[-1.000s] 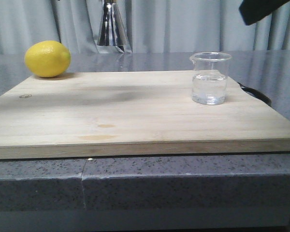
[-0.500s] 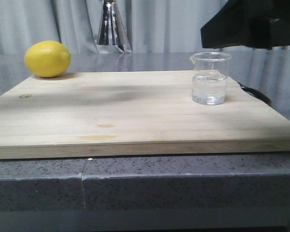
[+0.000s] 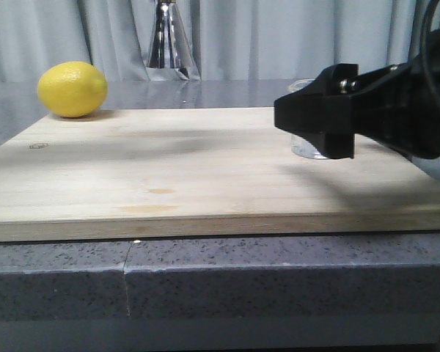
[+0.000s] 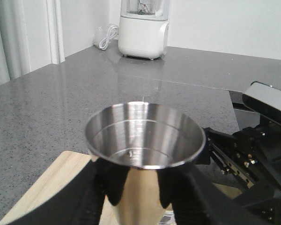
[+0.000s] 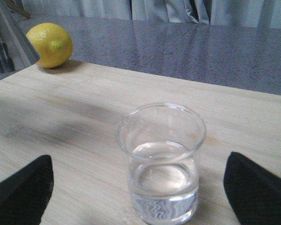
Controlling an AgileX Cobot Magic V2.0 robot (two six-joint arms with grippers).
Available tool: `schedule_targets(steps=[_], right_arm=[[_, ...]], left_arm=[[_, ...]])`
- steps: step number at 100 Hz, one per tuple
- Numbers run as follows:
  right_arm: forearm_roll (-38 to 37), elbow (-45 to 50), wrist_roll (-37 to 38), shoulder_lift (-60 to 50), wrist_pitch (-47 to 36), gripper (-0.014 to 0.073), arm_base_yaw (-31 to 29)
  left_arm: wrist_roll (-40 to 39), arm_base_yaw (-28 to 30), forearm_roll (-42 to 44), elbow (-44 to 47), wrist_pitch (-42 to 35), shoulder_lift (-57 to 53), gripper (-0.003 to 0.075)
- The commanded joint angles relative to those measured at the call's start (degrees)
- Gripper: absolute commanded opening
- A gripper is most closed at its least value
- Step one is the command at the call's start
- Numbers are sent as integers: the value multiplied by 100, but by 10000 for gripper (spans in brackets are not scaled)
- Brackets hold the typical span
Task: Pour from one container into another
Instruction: 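Reach the right gripper to the glass beaker and grasp it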
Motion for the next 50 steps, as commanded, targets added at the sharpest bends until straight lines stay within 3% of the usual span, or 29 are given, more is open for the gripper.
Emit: schedule_targets(steps=[1, 21, 50], right_arm=[[-28, -112, -54, 233, -1092, 671, -25], [-8, -112, -225, 736, -1746, 671, -224], [-90, -267, -302, 987, -1823, 671, -300]], left_arm=[[-11, 17, -635, -143, 452, -261, 249], [-11, 17, -635, -143, 452, -261, 249], [-11, 17, -635, -143, 452, -261, 249]])
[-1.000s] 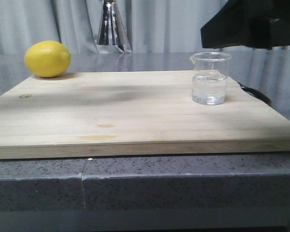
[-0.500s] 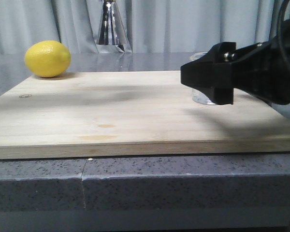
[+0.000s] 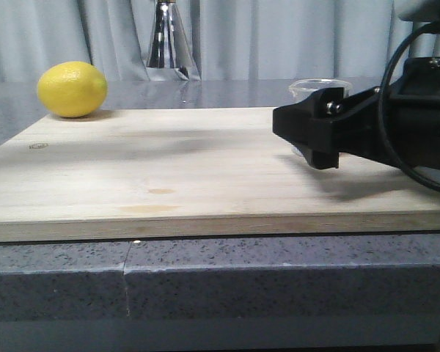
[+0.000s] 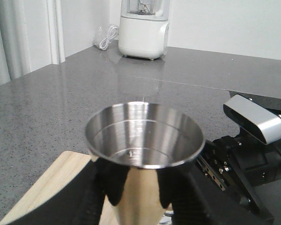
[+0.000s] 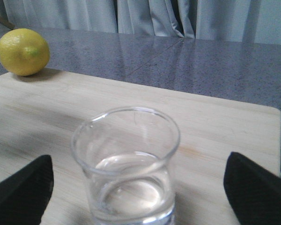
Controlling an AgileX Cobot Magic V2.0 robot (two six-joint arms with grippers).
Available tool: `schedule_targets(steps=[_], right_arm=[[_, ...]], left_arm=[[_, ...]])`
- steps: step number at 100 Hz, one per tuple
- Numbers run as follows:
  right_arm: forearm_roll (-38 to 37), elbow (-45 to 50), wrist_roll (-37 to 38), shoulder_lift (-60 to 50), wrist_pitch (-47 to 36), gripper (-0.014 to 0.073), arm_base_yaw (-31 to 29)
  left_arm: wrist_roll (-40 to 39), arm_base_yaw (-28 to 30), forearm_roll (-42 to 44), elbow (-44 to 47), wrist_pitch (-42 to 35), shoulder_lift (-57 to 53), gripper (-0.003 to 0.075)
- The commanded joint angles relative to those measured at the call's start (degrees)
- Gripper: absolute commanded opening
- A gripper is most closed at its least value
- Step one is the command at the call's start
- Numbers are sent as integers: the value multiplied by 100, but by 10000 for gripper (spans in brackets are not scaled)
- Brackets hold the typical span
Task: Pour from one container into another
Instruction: 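Reach the right gripper to the glass beaker and grasp it, then lift the beaker with the right gripper toward the held jigger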
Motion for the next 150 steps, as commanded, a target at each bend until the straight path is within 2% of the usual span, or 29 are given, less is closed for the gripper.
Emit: schedule_targets(steps=[1, 20, 44, 50, 78, 98, 117, 135, 150], right_arm=[[-78, -206, -76, -54, -508, 671, -42], [-78, -264, -76, 0, -436, 650, -42], [-87, -264, -76, 0, -268, 392, -42], [-87, -264, -76, 0, -175, 351, -42], [-87, -264, -76, -24, -89, 323, -42], [30, -299, -76, -507, 119, 323, -42], [49, -850, -76, -1215, 1626, 323, -42], [-103, -1887, -76, -1739, 3574, 323, -42], [-559, -2858, -76, -1882, 4963, 323, -31]], left_arm=[[-11, 17, -635, -143, 452, -261, 249], [-11, 17, -635, -143, 452, -261, 249], [-11, 17, -635, -143, 452, -261, 249], [-11, 17, -635, -143, 452, -261, 249], [-11, 17, -635, -143, 452, -261, 249], [-11, 17, -635, -143, 452, -261, 249], [-11, 17, -635, -143, 452, -261, 249], [-11, 17, -635, -143, 452, -261, 249], [-11, 17, -635, -143, 452, -261, 249]])
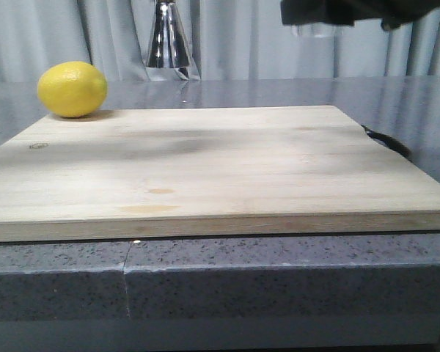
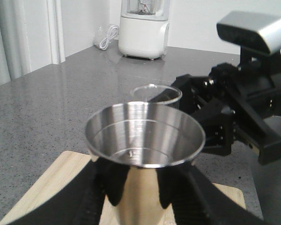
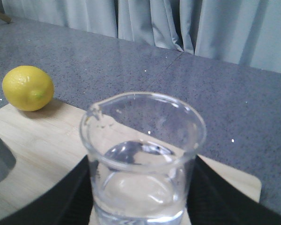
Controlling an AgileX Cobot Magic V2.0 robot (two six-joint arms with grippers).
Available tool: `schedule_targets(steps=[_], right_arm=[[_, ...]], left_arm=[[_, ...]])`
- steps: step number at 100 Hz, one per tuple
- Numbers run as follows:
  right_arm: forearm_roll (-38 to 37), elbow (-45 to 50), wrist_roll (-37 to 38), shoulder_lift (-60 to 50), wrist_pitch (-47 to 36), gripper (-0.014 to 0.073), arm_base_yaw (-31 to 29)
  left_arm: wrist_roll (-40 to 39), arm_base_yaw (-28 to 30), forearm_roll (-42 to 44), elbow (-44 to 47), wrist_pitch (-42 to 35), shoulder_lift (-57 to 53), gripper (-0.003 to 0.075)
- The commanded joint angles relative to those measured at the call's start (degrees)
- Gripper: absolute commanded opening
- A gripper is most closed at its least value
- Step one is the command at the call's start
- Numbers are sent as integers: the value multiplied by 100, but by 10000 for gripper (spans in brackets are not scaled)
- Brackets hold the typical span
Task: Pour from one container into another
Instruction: 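Lift the beaker with the right gripper toward the held jigger, then tilt the beaker with the right gripper, pouring liquid into the jigger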
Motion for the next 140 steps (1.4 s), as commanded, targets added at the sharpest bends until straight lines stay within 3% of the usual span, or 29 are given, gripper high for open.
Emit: schedule_targets(steps=[1, 15, 26, 38, 73, 104, 140], right_arm=[[-317, -762, -40, -229, 521, 323, -31], [-646, -1820, -40, -229, 2215, 323, 46], [-864, -2510, -40, -218, 3083, 323, 217], [-1205, -3168, -111, -146, 3704, 323, 516], [-1207, -5004, -1391, 755, 5634, 323, 1209], [-1219, -5924, -2672, 1316, 6452, 323, 1443], [-1355, -6047, -3500, 1434, 6707, 323, 1516]], left_arm=[[-11, 17, -635, -143, 452, -261, 249], [-11, 17, -635, -143, 452, -261, 249], [-11, 17, -635, -143, 448, -261, 249], [-11, 17, -635, -143, 448, -261, 249], [-11, 17, -635, -143, 448, -261, 249], [-11, 17, -635, -143, 448, -261, 249], [-11, 17, -635, -143, 448, -261, 249]])
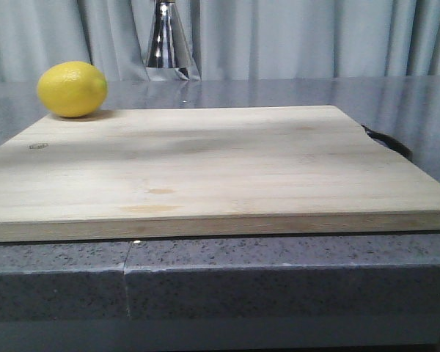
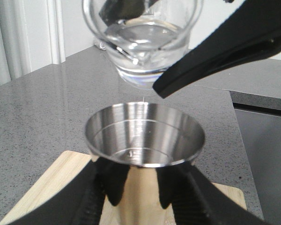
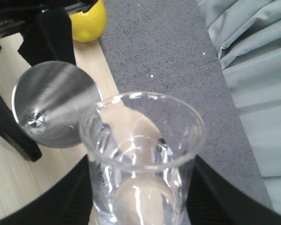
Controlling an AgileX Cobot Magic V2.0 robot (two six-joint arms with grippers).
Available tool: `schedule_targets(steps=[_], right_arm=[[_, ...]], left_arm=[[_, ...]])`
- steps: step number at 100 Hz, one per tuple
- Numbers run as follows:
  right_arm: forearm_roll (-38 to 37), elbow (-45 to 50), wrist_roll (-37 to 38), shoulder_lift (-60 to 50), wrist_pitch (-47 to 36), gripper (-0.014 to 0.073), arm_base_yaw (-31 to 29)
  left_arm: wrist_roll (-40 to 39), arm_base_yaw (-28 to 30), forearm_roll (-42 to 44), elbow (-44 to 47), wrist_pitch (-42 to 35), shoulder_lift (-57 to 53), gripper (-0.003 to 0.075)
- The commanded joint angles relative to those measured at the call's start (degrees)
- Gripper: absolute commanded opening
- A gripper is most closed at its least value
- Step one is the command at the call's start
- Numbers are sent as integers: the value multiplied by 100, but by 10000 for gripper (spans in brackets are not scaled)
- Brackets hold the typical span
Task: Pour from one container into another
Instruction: 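Tilt the beaker with the right gripper, pouring liquid into the jigger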
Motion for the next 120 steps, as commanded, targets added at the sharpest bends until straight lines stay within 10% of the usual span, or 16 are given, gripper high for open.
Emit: schedule_targets(steps=[1, 120], right_arm=[[-197, -208, -235, -223, -339, 323, 13], [-318, -208, -1988, -223, -661, 323, 13]], left_arm=[[-11, 17, -635, -143, 448, -261, 249], [-11, 17, -635, -143, 448, -261, 249]])
